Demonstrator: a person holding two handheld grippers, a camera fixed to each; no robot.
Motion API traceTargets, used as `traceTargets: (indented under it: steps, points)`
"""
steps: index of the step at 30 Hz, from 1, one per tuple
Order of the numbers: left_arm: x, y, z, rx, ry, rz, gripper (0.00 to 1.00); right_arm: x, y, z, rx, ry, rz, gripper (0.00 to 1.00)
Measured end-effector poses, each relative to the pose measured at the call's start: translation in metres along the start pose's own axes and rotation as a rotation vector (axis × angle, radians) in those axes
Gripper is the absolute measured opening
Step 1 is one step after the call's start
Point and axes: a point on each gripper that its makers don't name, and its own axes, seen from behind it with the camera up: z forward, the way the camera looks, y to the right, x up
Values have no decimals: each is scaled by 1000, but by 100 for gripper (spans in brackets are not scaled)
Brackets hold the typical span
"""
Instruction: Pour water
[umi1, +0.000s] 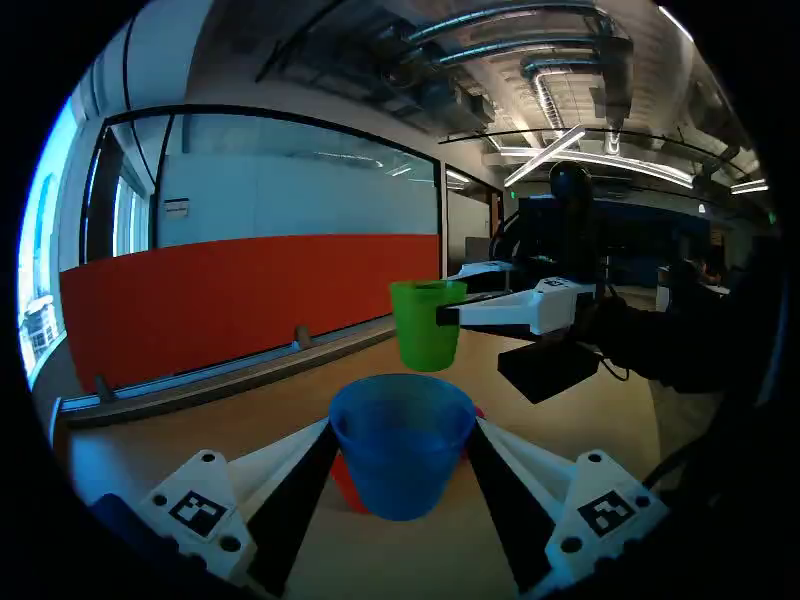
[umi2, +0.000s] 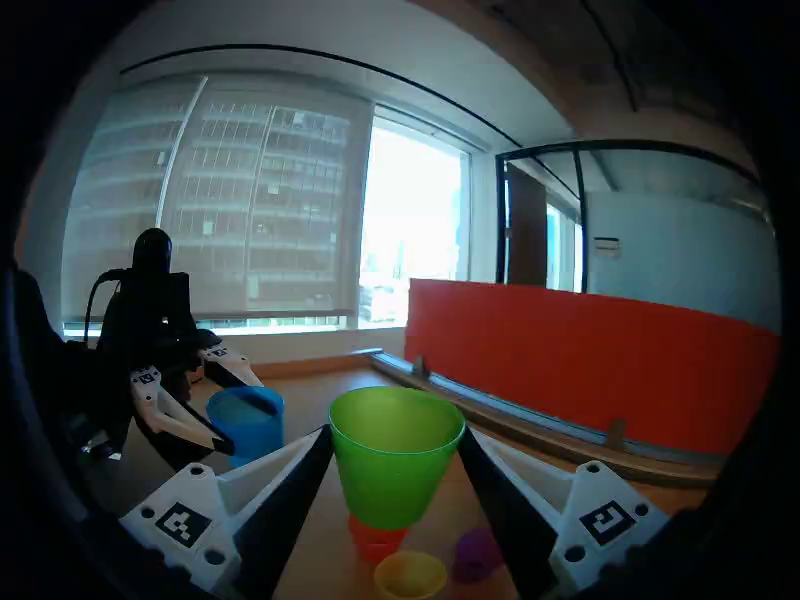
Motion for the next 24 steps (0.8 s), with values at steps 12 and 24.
traceTargets:
  steps: [12, 24]
  points:
    - [8, -7, 1, 15, 17, 4, 86, 3, -1, -3, -7, 36, -12, 93]
    - [16, -10, 1, 22, 29, 35, 86, 3, -1, -10, -2, 57, -9, 92]
